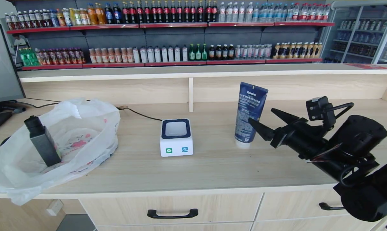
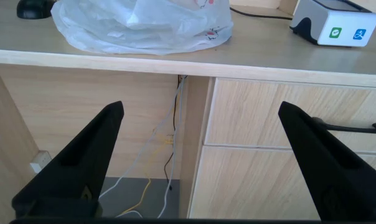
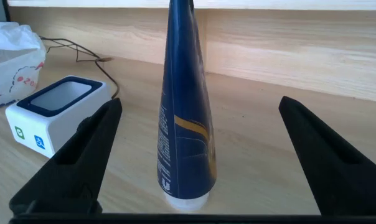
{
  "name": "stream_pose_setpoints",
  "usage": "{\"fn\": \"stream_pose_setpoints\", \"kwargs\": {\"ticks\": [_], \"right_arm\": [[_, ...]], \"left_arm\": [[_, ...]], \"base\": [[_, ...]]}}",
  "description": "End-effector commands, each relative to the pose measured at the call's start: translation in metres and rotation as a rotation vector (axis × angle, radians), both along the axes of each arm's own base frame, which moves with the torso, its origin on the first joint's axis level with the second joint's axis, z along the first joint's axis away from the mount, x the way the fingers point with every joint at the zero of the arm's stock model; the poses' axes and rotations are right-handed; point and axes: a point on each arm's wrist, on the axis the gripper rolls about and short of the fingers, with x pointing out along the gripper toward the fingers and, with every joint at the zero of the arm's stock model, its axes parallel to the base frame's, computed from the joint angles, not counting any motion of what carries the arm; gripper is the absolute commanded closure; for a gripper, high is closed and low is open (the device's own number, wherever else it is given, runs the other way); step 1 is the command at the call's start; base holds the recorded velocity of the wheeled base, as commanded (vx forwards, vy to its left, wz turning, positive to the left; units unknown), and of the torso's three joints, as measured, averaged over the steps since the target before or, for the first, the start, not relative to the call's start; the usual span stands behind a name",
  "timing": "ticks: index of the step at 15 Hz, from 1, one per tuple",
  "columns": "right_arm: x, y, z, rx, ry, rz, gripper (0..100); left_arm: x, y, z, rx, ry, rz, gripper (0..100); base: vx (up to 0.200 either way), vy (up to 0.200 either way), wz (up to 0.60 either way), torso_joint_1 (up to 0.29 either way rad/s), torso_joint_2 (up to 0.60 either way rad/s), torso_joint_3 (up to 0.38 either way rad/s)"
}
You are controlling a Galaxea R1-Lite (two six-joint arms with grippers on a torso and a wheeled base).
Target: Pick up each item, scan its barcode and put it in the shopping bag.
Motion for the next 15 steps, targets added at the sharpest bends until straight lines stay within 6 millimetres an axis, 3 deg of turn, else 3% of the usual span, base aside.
{"fn": "stream_pose_setpoints", "kwargs": {"ticks": [1, 6, 10, 15], "right_arm": [[0.01, 0.006, -0.008, -0.004, 0.011, 0.011, 0], [0.026, 0.018, -0.016, -0.002, 0.012, 0.028, 0], [0.044, 0.022, -0.011, 0.039, -0.012, 0.024, 0], [0.051, 0.027, -0.016, 0.035, -0.012, 0.028, 0]], "left_arm": [[0.0, 0.0, 0.0, -0.002, 0.0, 0.001, 0], [0.0, 0.0, 0.0, -0.002, 0.0, 0.001, 0], [0.0, 0.0, 0.0, -0.003, 0.0, 0.001, 0], [0.0, 0.0, 0.0, -0.003, 0.0, 0.001, 0]], "base": [[0.0, 0.0, 0.0, 0.0, 0.0, 0.0], [0.0, 0.0, 0.0, 0.0, 0.0, 0.0], [0.0, 0.0, 0.0, 0.0, 0.0, 0.0], [0.0, 0.0, 0.0, 0.0, 0.0, 0.0]]}}
